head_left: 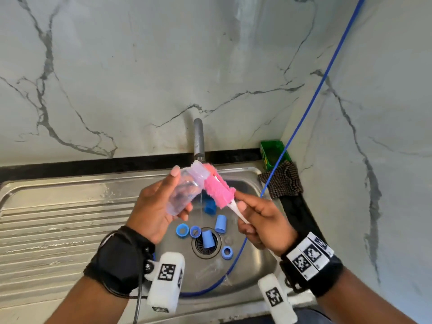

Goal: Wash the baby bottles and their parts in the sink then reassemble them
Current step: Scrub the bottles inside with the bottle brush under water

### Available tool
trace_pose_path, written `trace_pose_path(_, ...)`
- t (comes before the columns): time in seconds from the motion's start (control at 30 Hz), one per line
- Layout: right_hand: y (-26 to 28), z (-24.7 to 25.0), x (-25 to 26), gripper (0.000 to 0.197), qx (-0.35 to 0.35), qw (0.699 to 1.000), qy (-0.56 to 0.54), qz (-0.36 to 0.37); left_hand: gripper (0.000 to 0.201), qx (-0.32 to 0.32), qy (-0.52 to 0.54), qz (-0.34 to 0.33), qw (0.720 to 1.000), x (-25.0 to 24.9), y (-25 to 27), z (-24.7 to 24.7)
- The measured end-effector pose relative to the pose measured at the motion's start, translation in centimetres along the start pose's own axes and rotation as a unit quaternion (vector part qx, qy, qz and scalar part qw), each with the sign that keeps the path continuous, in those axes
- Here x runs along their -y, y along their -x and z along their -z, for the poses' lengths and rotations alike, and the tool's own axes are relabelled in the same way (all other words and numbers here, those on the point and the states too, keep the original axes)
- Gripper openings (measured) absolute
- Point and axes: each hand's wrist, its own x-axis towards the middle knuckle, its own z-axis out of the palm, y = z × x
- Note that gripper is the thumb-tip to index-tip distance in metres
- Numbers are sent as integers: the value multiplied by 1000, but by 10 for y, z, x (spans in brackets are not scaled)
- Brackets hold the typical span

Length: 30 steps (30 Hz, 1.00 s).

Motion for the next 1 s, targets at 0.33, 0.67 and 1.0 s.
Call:
trace_pose_path(0.33, 0, 9, 6, 39, 55, 998, -44, 7, 60, 96, 43, 130, 986, -2, 7, 7)
trace_pose_path(0.67, -8, 9, 5, 36, 154, 980, 51, 119, 59, 379, 197, 290, 856, 16, 6, 31)
trace_pose_path(1.0, -16, 12, -5, 40, -11, 944, 223, 244, 50, 112, 168, 209, 957, 11, 7, 17)
